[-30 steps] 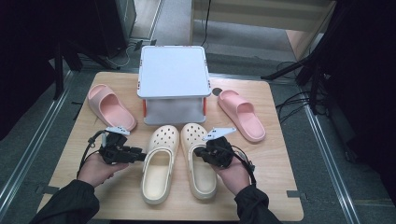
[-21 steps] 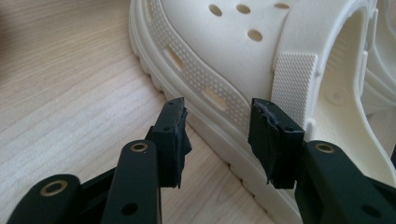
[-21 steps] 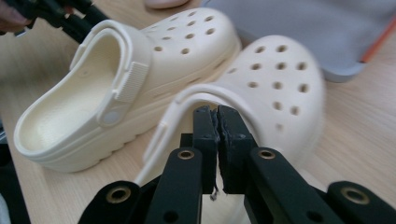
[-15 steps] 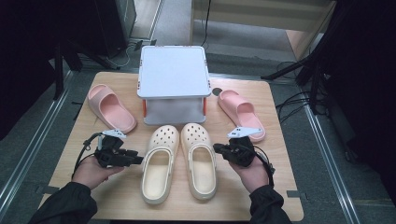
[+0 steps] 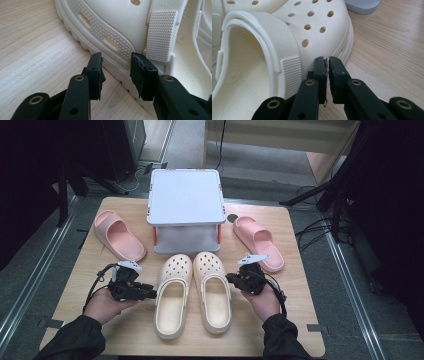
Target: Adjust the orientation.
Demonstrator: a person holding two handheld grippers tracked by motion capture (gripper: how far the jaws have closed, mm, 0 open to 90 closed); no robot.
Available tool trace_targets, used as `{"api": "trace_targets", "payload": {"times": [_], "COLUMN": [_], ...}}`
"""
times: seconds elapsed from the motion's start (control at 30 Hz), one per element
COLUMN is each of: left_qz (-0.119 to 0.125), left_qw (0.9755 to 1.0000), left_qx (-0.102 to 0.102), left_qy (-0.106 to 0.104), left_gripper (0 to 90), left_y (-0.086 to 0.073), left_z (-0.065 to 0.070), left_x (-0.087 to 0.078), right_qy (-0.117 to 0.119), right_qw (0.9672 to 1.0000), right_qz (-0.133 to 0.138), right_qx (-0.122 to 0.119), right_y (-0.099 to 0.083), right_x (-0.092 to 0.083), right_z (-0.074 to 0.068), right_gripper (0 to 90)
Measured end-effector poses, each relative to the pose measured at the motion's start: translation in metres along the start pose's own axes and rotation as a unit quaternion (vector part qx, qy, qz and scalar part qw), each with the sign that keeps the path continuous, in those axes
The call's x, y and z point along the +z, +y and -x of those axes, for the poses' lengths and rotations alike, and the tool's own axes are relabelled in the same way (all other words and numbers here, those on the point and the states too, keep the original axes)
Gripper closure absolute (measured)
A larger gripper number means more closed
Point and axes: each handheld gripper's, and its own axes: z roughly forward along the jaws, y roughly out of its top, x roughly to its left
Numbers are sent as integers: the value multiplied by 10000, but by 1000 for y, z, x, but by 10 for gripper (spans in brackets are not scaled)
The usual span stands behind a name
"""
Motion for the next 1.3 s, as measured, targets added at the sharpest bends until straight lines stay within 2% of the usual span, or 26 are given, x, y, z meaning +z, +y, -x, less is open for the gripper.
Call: {"api": "trace_targets", "payload": {"times": [0.27, 0.37, 0.53, 0.8, 0.93, 1.03, 1.13, 1.3], "left_qz": [3, 23, 9, 7, -68, -80, 33, 157], "left_qw": [9999, 9998, 9997, 9994, 9995, 9996, 9998, 9997], "left_qx": [75, 77, 95, 12, 117, 163, 84, 95], "left_qy": [-155, -193, -238, -353, -289, -213, -196, -149], "left_gripper": [615, 623, 637, 645, 654, 668, 699, 737], "left_y": [5, 6, 7, 9, 9, 10, 11, 15], "left_z": [6, 7, 7, 9, 8, 8, 5, 5], "left_x": [8, 10, 11, 14, 12, 10, 1, -7], "right_qy": [36, 70, 44, -22, -45, -92, -105, -2], "right_qw": [10000, 9999, 9998, 9995, 9996, 9995, 9989, 9978], "right_qz": [-3, 31, 87, 157, 122, 205, 373, 571], "right_qx": [19, 139, 195, 274, 262, 216, 258, 326], "right_y": [1, 0, 1, 2, 1, 2, 4, 6], "right_x": [3, 5, 7, 8, 7, 3, -5, -15], "right_z": [-1, -1, 2, 6, 6, 6, 5, 4], "right_gripper": [859, 860, 860, 861, 846, 812, 787, 749]}}
